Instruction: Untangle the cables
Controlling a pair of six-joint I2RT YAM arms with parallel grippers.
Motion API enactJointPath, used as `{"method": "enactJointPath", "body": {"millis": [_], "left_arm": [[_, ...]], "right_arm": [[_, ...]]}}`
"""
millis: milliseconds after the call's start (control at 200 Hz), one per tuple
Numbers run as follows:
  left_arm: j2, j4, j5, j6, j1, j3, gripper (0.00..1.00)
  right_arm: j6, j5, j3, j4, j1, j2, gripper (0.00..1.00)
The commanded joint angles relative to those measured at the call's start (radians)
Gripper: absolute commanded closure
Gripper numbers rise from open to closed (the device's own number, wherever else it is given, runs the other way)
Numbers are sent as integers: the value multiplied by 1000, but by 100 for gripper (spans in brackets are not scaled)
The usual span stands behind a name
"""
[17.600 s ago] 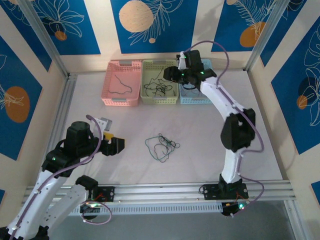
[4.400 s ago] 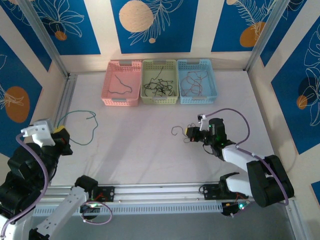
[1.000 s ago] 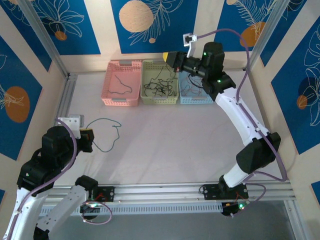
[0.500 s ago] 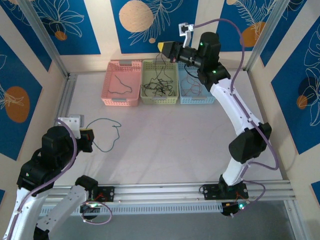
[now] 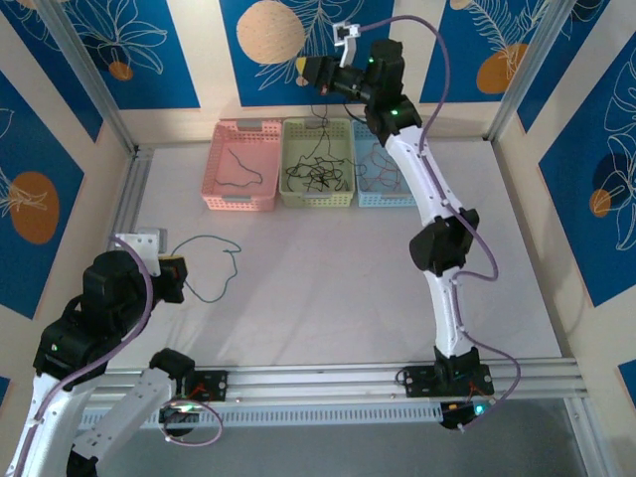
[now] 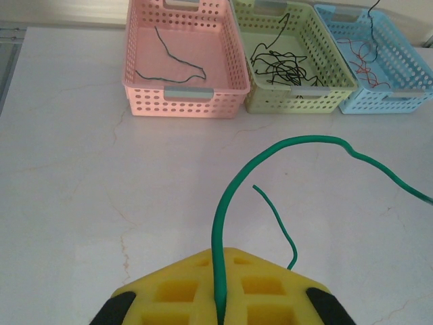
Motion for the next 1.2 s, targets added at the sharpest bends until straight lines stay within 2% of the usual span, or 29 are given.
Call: {"method": "enactJointPath", "body": {"millis": [0, 230, 540, 605, 730, 880, 1070, 1195], "left_arm": [[-17, 6, 12, -13, -4, -11, 100], [-10, 14, 15, -11, -4, -14, 100], [-4, 23, 20, -8, -4, -18, 100], [-7, 26, 22, -10, -4, -20, 100], [-3, 28, 31, -13, -4, -23, 100], [-1, 31, 42, -18, -4, -29, 100], [9, 49, 51, -23, -4, -25, 100], [36, 77, 58, -23, -4, -8, 100]], "right_arm": [[18, -23, 15, -77, -16, 60, 100], [10, -31, -128, -36, -24, 62, 100], [-3, -21, -41, -87, -32, 66, 100], [1, -8, -59, -110, -39, 64, 91], [17, 17, -142, -144, -50, 63, 81], [11, 31, -246, -193, -59, 51, 78], [-11, 64, -376, -213, -64, -11, 59], [-58, 50, -414, -258, -70, -77, 53]]}}
